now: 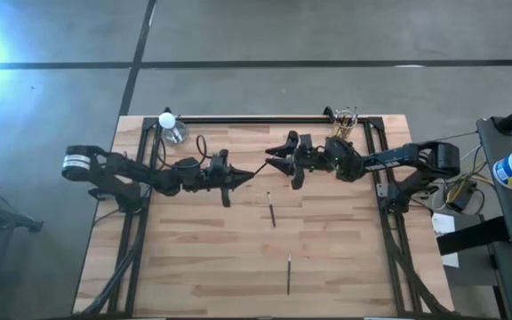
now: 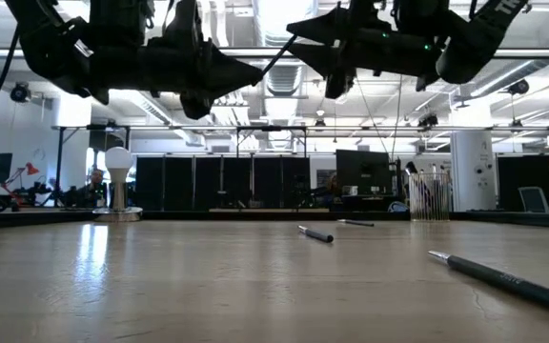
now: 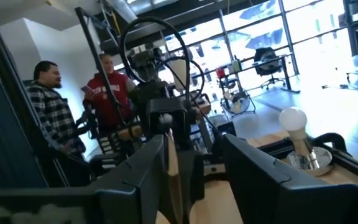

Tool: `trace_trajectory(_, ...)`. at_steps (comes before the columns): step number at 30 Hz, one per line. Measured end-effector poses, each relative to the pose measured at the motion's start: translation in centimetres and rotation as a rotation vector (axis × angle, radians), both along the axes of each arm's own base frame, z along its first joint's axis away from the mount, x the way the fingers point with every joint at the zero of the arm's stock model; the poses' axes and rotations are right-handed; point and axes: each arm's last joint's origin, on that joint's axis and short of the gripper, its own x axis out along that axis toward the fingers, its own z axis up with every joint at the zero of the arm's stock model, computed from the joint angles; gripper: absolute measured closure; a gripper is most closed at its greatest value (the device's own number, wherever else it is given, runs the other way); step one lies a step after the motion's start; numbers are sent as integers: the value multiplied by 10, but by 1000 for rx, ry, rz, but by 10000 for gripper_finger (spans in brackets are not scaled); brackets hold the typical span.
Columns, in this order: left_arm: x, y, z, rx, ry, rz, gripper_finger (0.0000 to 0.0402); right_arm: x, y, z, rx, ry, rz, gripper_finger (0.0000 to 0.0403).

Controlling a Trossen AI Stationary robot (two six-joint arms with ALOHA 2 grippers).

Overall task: Sort items
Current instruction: Put the black eyeshadow brush into the gold holder

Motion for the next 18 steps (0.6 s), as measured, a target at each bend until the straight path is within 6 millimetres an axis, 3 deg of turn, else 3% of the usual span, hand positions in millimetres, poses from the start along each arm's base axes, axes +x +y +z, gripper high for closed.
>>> trace_trajectory(10,0,0,-2,7,18,5,397,3,2,0,-34,3,1,383)
trace_trajectory(18,0,1,-3,-12,26,28,349,-5,2,8,-70,32,-19,389)
